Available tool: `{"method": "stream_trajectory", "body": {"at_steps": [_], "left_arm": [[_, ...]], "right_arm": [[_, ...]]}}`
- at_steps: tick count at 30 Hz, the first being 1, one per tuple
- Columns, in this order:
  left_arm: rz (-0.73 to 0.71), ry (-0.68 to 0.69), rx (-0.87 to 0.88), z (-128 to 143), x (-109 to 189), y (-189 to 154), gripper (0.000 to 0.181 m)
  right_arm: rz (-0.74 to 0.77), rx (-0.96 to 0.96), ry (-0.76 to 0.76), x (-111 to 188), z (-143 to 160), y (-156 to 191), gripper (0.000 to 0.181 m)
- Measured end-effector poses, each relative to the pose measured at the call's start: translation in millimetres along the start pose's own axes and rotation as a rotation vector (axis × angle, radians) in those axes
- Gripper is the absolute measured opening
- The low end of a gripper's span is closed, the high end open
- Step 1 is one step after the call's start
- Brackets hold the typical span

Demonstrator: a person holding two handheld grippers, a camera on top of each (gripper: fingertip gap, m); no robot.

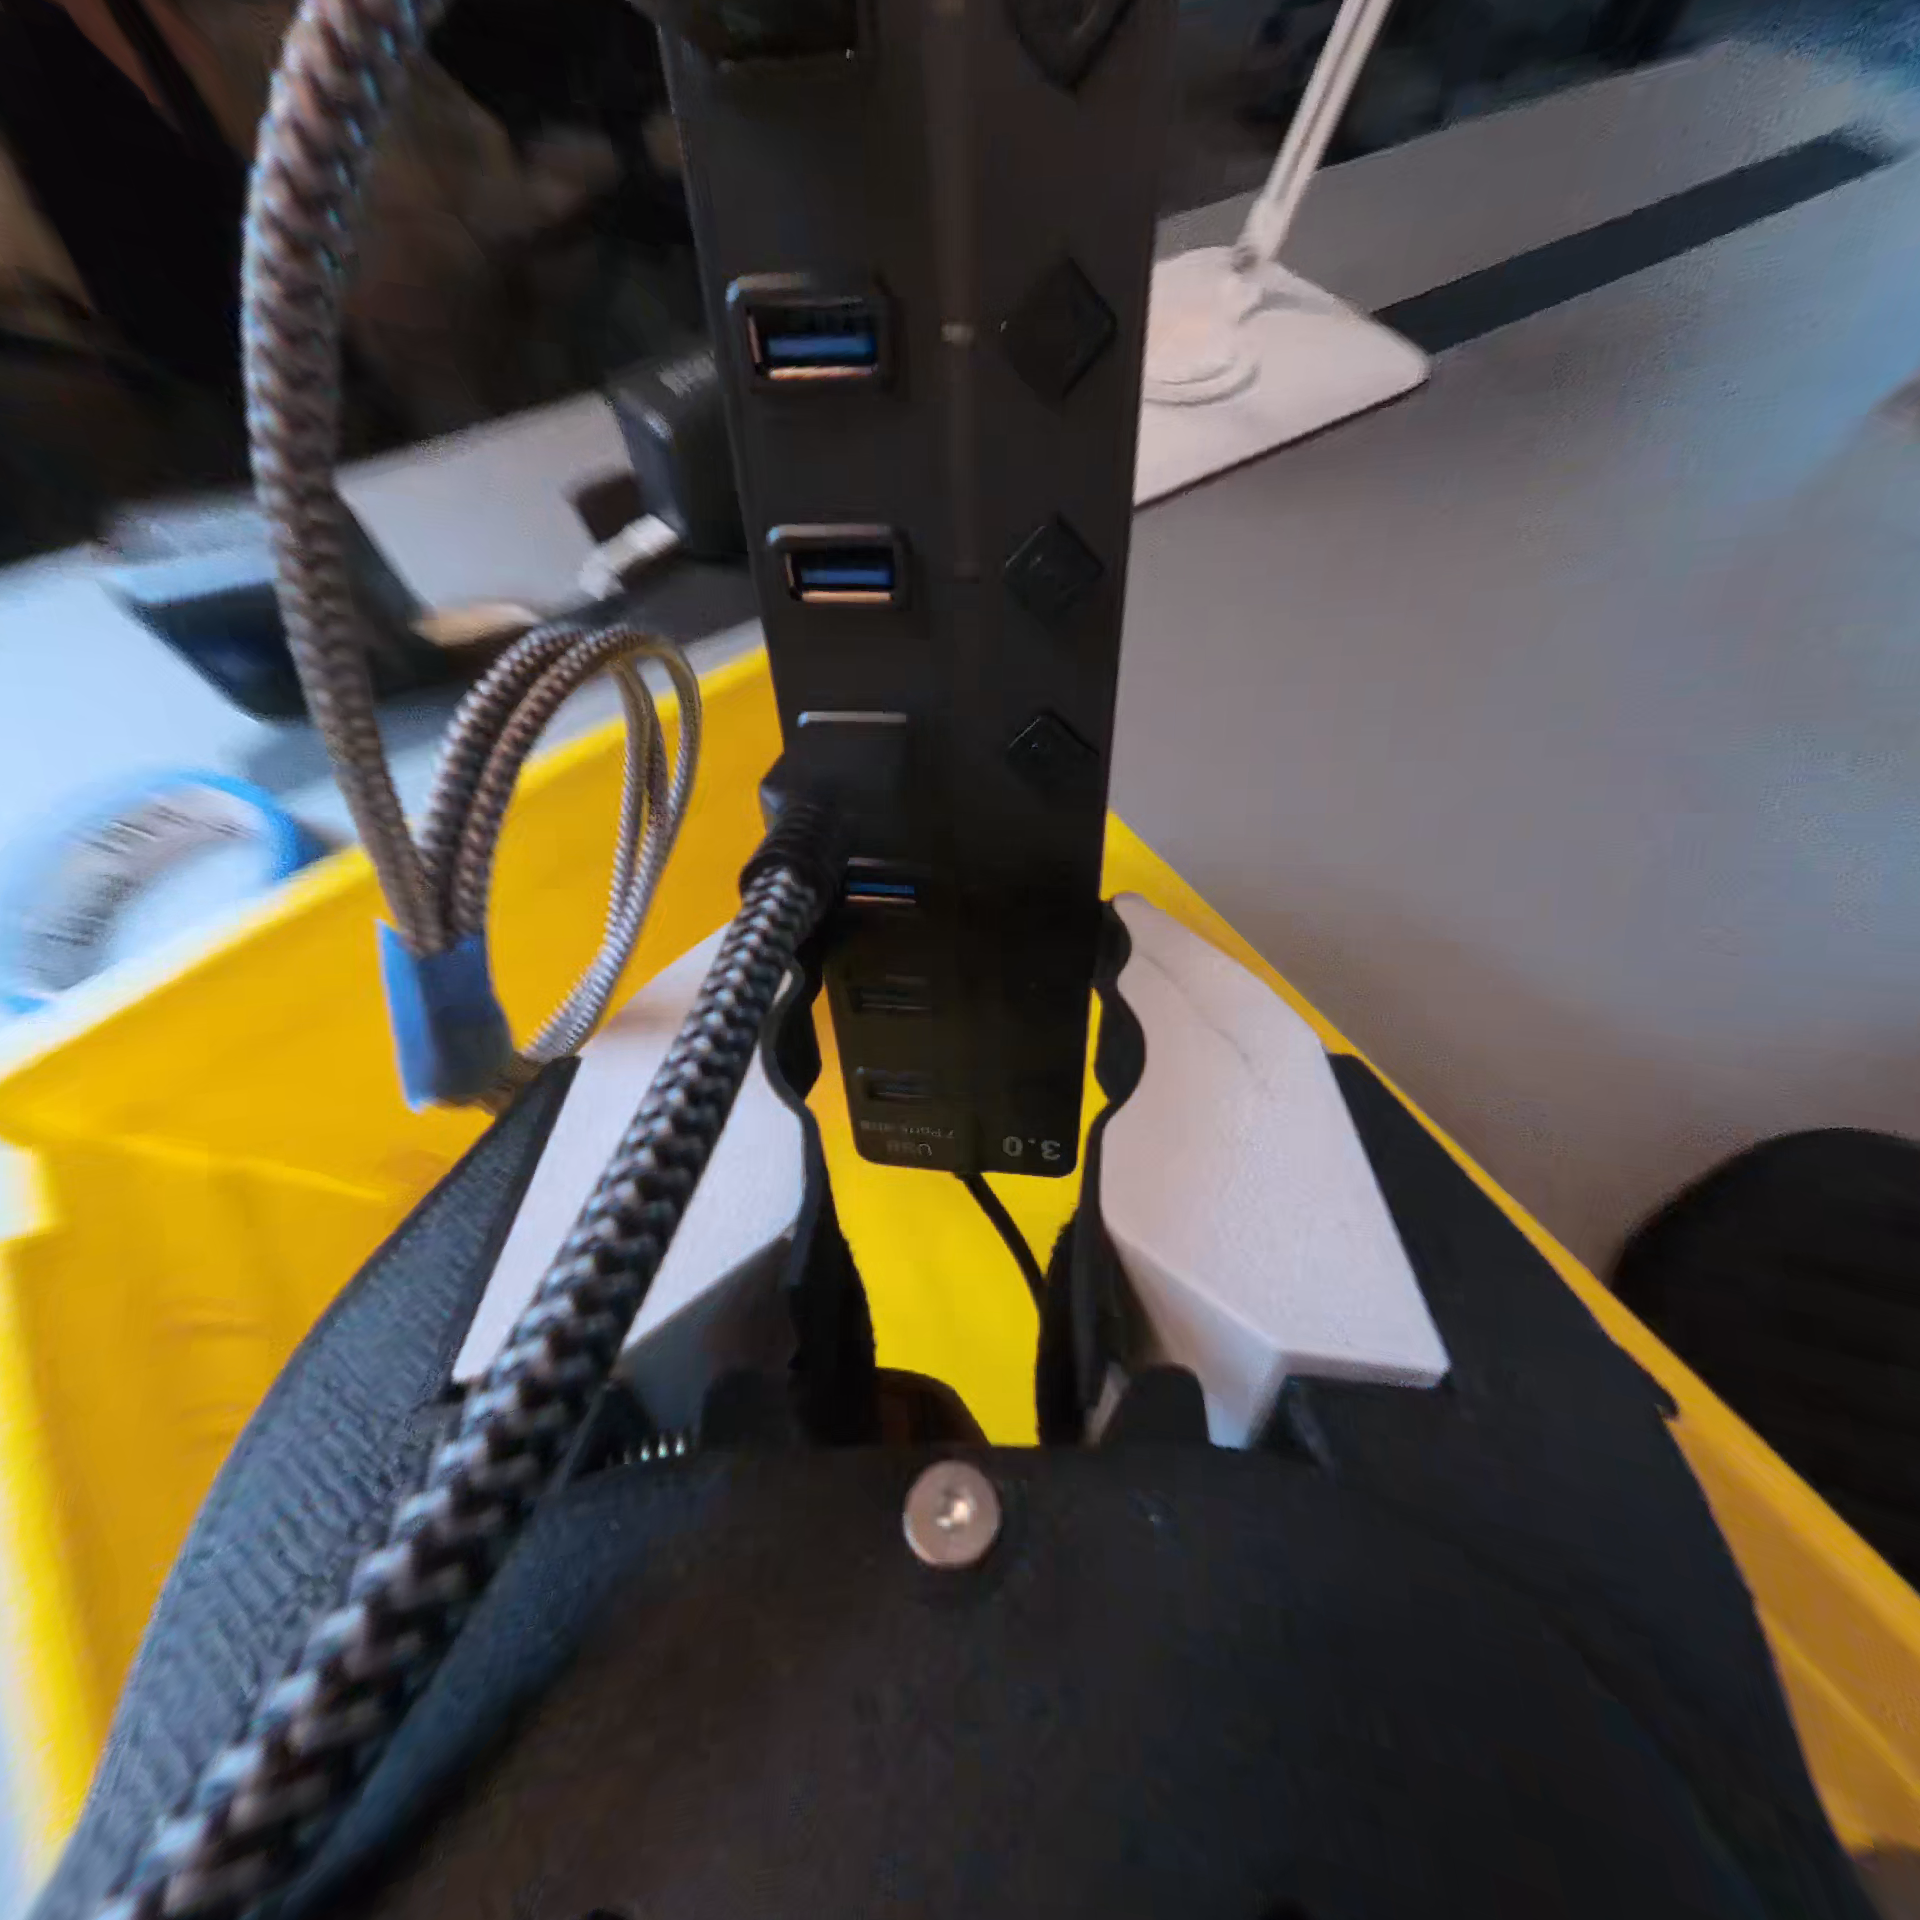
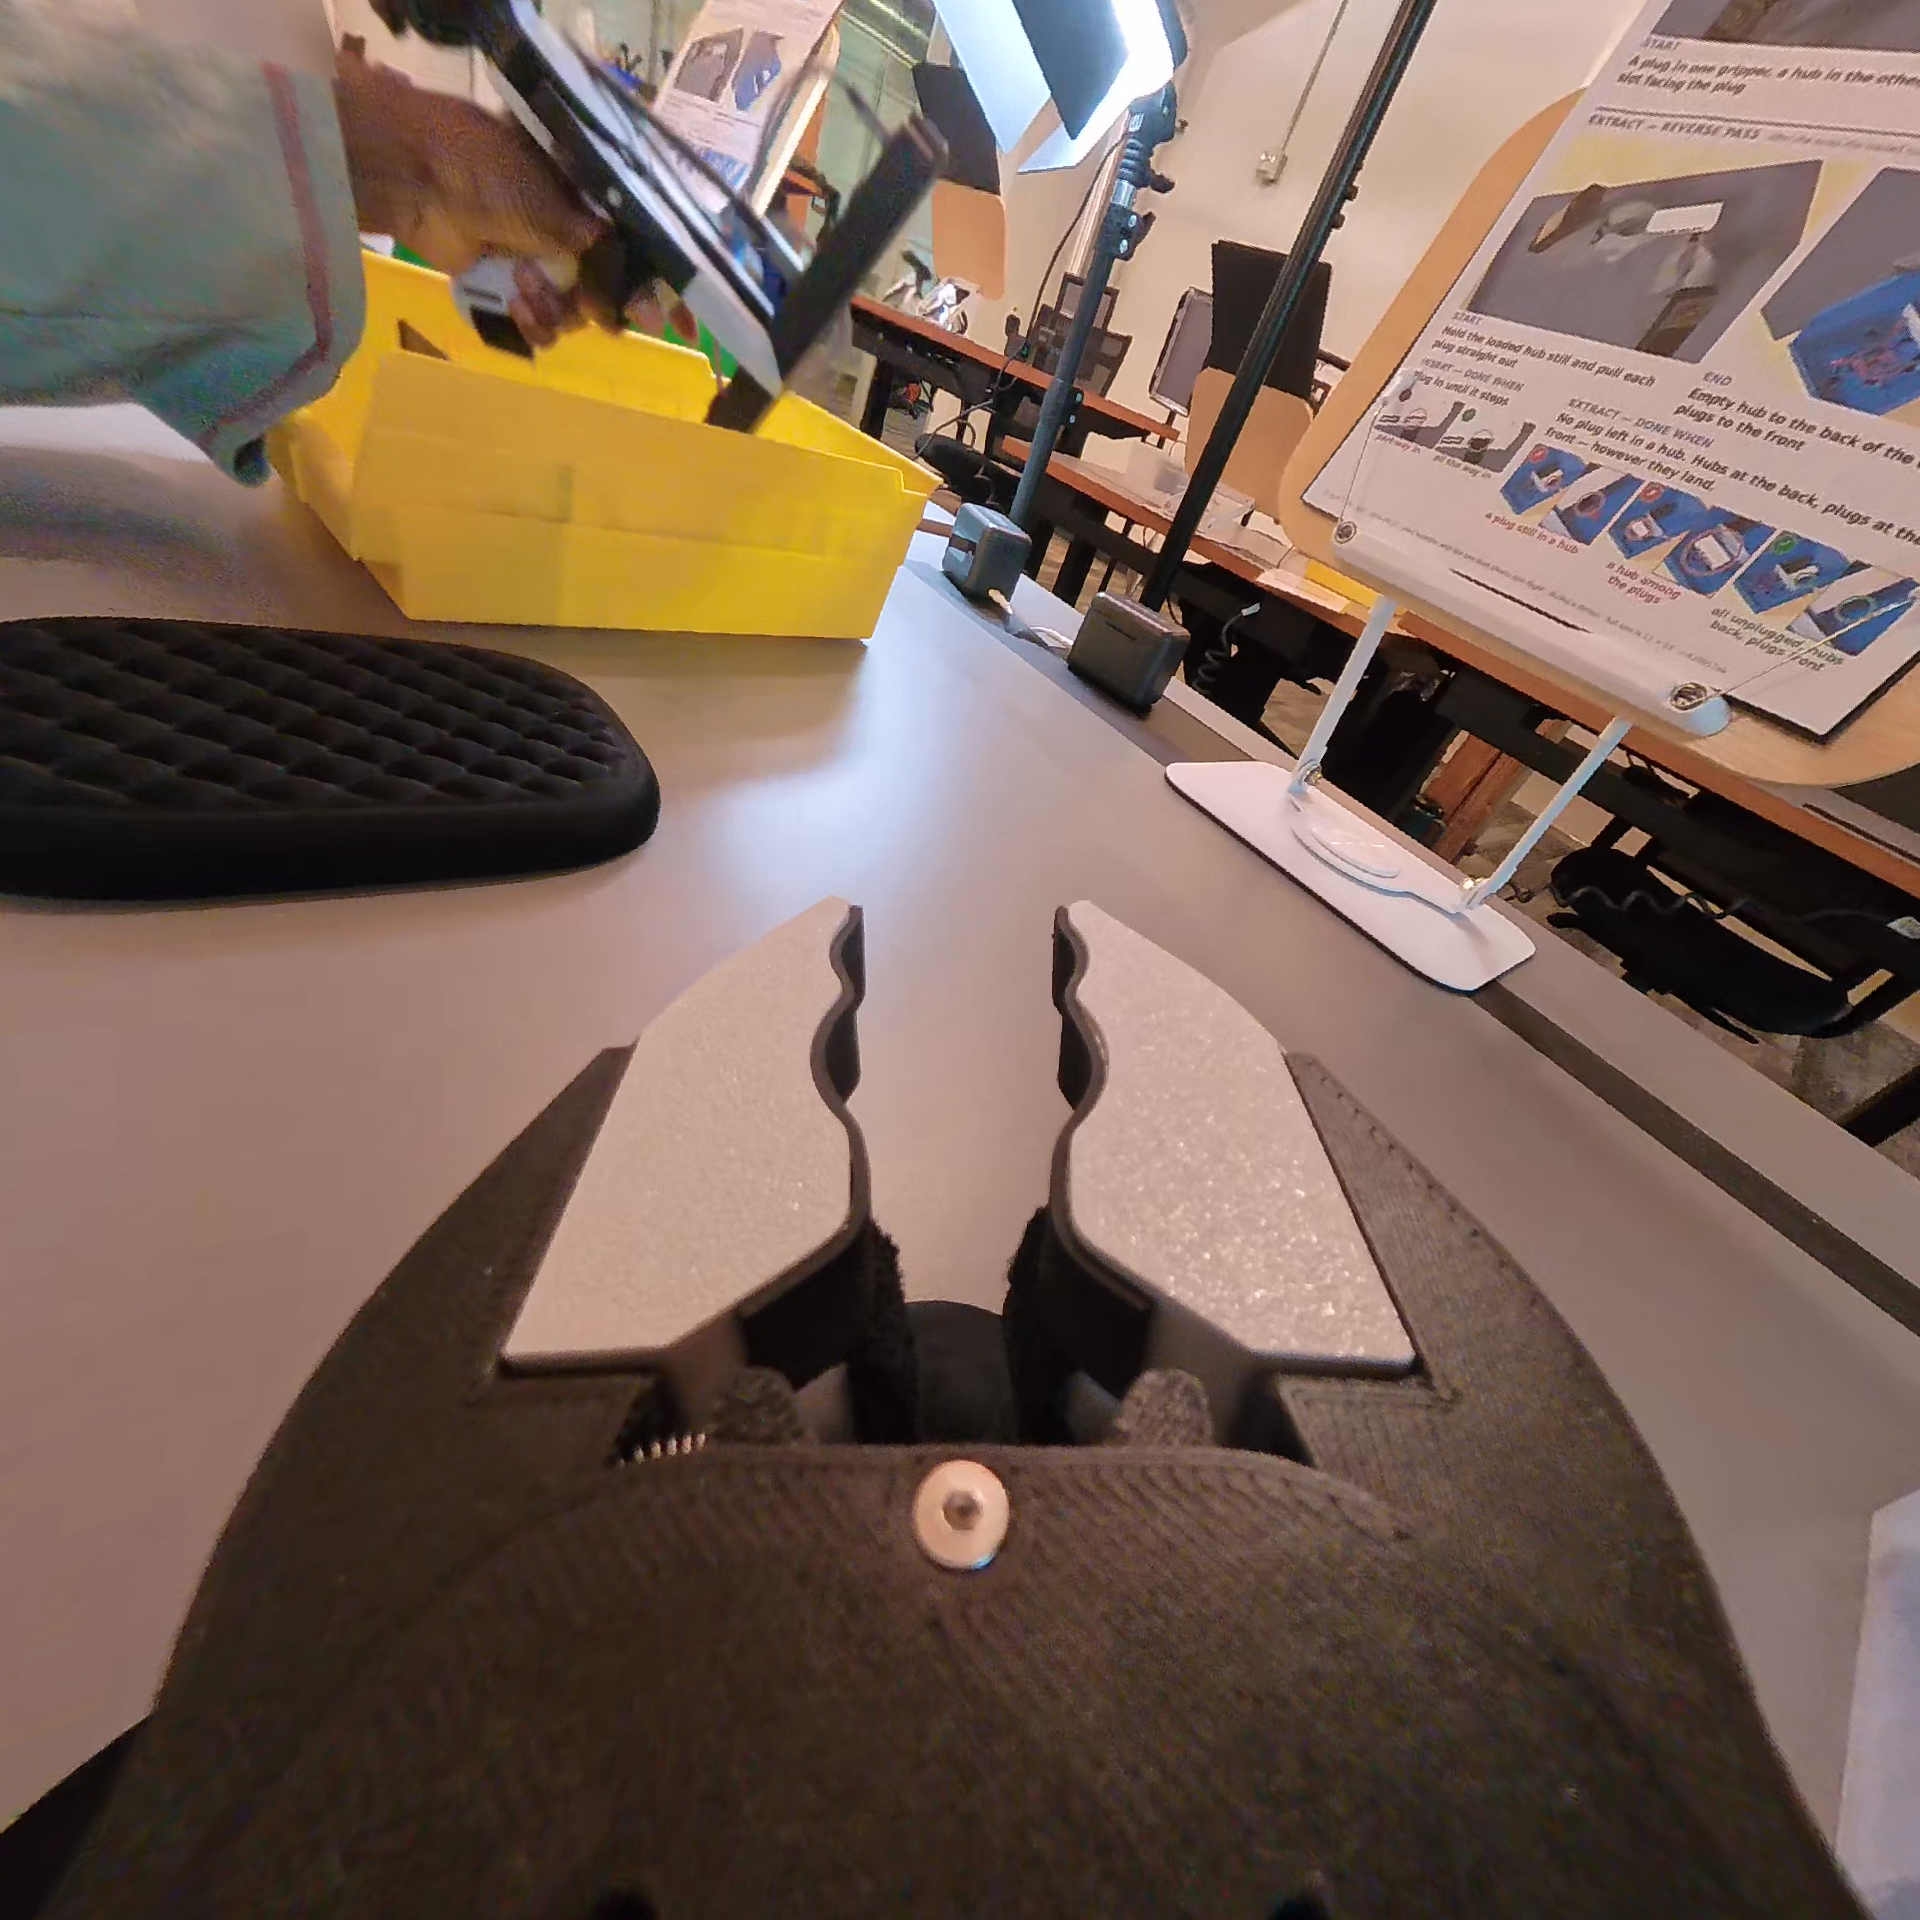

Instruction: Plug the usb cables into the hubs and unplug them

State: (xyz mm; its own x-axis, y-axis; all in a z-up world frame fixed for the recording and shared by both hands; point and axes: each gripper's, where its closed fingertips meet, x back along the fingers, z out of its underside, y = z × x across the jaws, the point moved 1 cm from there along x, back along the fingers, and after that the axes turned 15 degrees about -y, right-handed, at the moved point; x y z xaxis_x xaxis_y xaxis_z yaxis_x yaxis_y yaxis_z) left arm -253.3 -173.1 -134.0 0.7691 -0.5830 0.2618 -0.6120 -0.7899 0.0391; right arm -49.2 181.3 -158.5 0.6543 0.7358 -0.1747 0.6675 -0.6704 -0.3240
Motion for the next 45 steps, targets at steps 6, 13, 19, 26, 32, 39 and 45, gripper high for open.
{"method": "stream_trajectory", "body": {"at_steps": [6, 13, 19, 26, 32, 39, 45], "left_arm": [[-0.258, -0.025, -0.655, -71, 41, -11, 0.051], [-0.364, -0.097, -1.017, -133, 78, -56, 0.050], [-0.316, -0.140, -1.120, -162, 100, -107, 0.050], [0.298, 0.110, -0.979, -90, 99, -230, 0.051], [0.597, 0.225, -0.923, -11, 76, -295, 0.051], [0.606, 0.235, -0.992, 5, 50, -304, 0.050], [0.638, 0.248, -0.992, 15, 42, -306, 0.050]], "right_arm": [[0.001, 0.003, -0.005, 0, -1, 0, 0.034], [0.008, -0.008, -0.033, 2, -4, -2, 0.033], [0.017, -0.028, -0.061, 4, -7, -5, 0.033], [0.024, -0.029, -0.084, 5, -10, -6, 0.033], [-0.118, -0.156, -0.311, 8, -52, 15, 0.048], [-0.377, -0.082, -0.123, -8, -76, 69, 0.087], [-0.388, 0.082, 0.060, -21, -39, 72, 0.075]]}}
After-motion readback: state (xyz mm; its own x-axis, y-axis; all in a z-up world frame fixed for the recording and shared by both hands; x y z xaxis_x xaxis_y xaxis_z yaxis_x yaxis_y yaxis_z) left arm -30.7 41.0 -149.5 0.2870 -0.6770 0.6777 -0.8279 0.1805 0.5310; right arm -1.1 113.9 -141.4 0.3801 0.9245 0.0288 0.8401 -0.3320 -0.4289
